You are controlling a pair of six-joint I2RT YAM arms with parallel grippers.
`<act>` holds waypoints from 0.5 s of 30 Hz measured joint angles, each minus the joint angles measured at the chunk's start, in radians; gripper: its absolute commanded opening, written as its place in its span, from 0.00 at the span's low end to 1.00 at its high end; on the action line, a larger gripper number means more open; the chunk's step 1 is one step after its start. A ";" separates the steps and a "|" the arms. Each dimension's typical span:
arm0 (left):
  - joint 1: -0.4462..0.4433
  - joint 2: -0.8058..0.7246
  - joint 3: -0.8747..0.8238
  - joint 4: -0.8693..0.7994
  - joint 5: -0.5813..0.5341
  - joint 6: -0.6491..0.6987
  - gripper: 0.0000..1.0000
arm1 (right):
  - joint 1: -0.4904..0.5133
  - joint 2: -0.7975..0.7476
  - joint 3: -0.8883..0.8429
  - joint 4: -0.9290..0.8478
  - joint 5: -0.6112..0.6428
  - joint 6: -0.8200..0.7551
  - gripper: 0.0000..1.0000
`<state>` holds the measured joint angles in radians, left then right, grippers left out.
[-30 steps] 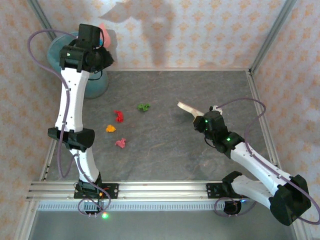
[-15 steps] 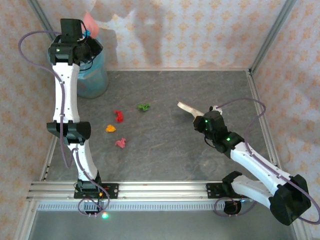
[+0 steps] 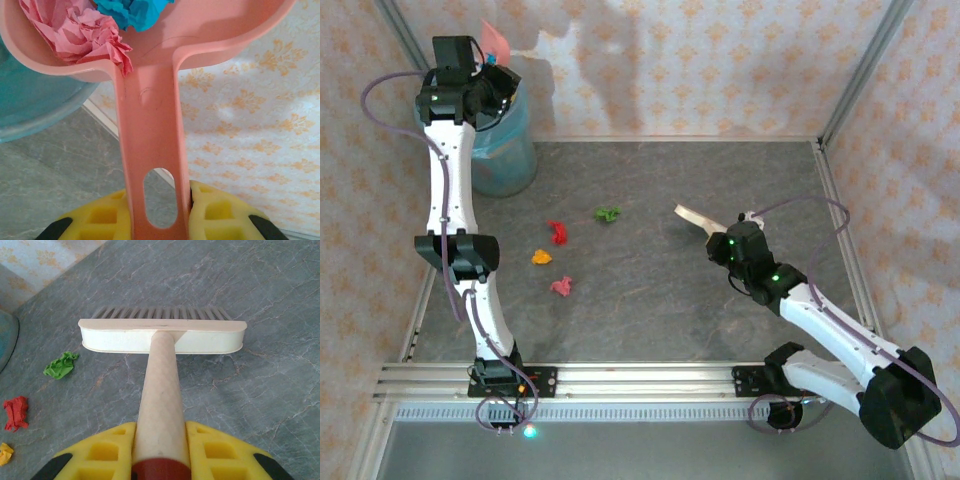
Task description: Sweep away the paper scraps from the table
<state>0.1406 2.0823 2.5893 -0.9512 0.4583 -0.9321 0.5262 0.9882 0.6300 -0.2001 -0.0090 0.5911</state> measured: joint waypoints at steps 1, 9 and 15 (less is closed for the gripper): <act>0.004 -0.005 -0.022 0.017 0.007 -0.015 0.00 | 0.000 0.000 0.000 0.000 0.000 0.000 0.00; 0.059 -0.065 -0.270 0.174 0.064 -0.153 0.00 | -0.004 0.004 0.000 0.000 -0.003 0.001 0.00; 0.071 -0.077 -0.283 0.246 0.111 -0.193 0.00 | -0.006 0.005 0.000 0.000 -0.007 0.003 0.00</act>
<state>0.2111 2.0048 2.3058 -0.7052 0.5697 -1.1255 0.5198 0.9928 0.6300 -0.2001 -0.0162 0.5945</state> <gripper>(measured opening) 0.217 0.226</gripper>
